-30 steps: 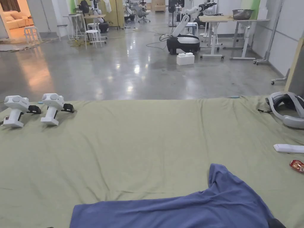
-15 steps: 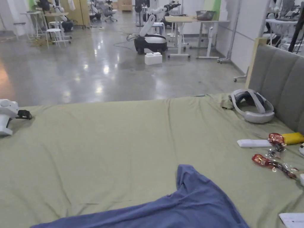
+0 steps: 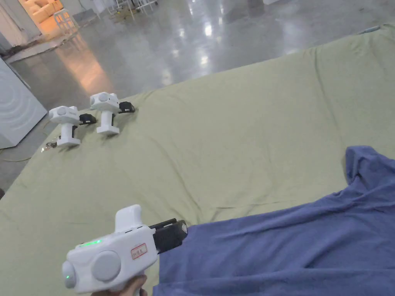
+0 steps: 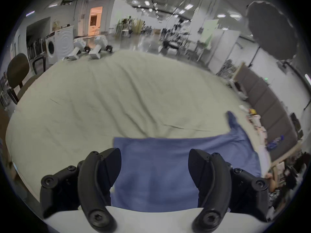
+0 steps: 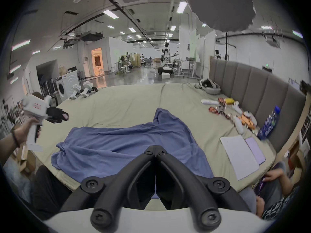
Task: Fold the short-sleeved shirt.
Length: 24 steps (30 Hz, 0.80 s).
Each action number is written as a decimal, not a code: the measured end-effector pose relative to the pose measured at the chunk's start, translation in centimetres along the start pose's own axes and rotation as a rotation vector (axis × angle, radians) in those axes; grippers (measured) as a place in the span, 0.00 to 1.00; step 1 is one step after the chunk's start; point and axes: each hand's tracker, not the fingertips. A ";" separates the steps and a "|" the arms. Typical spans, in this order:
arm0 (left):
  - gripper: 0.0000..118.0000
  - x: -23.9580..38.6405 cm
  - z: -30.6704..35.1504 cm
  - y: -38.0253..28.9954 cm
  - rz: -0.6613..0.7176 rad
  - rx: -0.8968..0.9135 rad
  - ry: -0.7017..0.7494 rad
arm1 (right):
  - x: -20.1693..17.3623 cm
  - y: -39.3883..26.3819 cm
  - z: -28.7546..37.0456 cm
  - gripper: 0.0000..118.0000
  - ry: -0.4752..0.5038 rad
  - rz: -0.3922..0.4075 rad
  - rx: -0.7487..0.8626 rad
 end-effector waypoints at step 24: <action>0.07 1.5 -11.4 0.4 -0.156 -0.396 0.179 | 10.2 8.5 -13.4 0.28 0.092 -0.182 -0.229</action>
